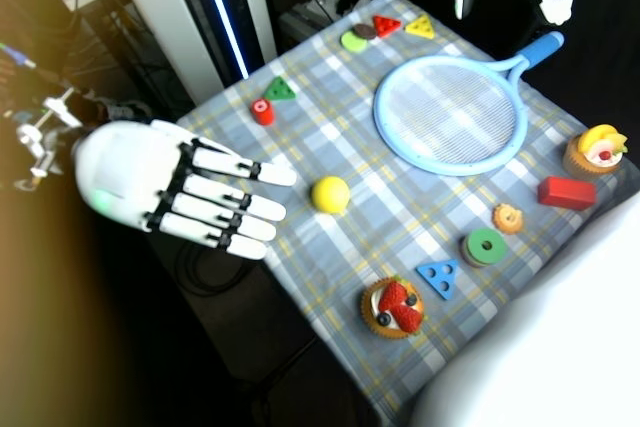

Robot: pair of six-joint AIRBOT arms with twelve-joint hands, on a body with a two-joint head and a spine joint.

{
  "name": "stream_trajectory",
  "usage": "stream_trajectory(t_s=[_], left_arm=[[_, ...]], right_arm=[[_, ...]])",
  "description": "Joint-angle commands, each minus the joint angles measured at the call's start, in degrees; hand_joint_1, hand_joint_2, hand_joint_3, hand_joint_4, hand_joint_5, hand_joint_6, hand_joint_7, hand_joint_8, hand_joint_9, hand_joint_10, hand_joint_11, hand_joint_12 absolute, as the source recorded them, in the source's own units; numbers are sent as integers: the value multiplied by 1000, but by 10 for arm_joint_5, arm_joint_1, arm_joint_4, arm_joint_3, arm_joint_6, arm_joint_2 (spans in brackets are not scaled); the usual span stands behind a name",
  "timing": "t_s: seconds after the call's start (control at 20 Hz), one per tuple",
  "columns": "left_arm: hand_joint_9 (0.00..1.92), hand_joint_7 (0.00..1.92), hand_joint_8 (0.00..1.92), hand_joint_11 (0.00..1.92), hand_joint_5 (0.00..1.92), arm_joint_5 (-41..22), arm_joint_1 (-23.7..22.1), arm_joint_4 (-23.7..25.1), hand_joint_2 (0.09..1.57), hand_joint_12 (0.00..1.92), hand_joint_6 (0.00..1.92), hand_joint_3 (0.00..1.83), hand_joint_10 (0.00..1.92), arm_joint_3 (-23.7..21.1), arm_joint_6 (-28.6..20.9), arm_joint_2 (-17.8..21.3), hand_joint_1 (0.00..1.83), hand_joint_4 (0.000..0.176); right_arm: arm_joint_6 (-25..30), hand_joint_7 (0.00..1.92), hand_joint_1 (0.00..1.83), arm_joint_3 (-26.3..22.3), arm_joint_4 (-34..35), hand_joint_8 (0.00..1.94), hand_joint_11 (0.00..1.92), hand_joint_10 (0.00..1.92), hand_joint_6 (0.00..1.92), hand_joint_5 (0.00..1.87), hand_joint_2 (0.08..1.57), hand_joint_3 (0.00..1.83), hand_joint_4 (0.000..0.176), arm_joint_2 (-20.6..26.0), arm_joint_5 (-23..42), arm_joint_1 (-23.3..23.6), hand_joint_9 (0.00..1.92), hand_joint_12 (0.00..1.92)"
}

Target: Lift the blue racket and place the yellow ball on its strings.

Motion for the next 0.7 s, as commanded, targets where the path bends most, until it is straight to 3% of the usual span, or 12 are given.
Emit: stream_trajectory(t_s=[0.0,0.1,0.15,0.25,0.45,0.65], left_arm=[[187,145,3,0,35,-49,-7,4,974,545,6,10,9,7,3,-3,616,176],[171,142,1,0,54,-40,-10,-17,973,466,5,3,3,13,50,-7,670,176],[131,108,4,0,10,-34,-13,-32,979,387,0,3,3,16,91,-11,685,176],[64,71,0,0,0,-14,-13,-56,962,238,0,0,1,27,126,-16,751,176],[0,0,0,0,0,38,-13,-108,929,8,0,3,0,58,172,-23,838,176],[0,0,0,34,0,77,-16,-138,930,16,0,1,0,87,203,-32,885,176]], right_arm=[[1,441,914,2,13,0,285,1,1,446,1100,2,0,2,67,3,418,275],[1,439,889,2,13,1,304,1,0,435,1115,2,9,2,67,3,410,205],[1,438,889,2,13,1,298,0,0,434,1120,3,0,2,67,2,406,198],[1,452,909,1,13,5,316,4,4,447,1117,1,0,2,66,1,419,193],[3,460,866,1,13,3,332,5,2,449,1126,2,0,2,64,-4,436,174],[4,455,840,2,12,0,326,2,0,440,1144,7,2,1,61,-4,432,164]])
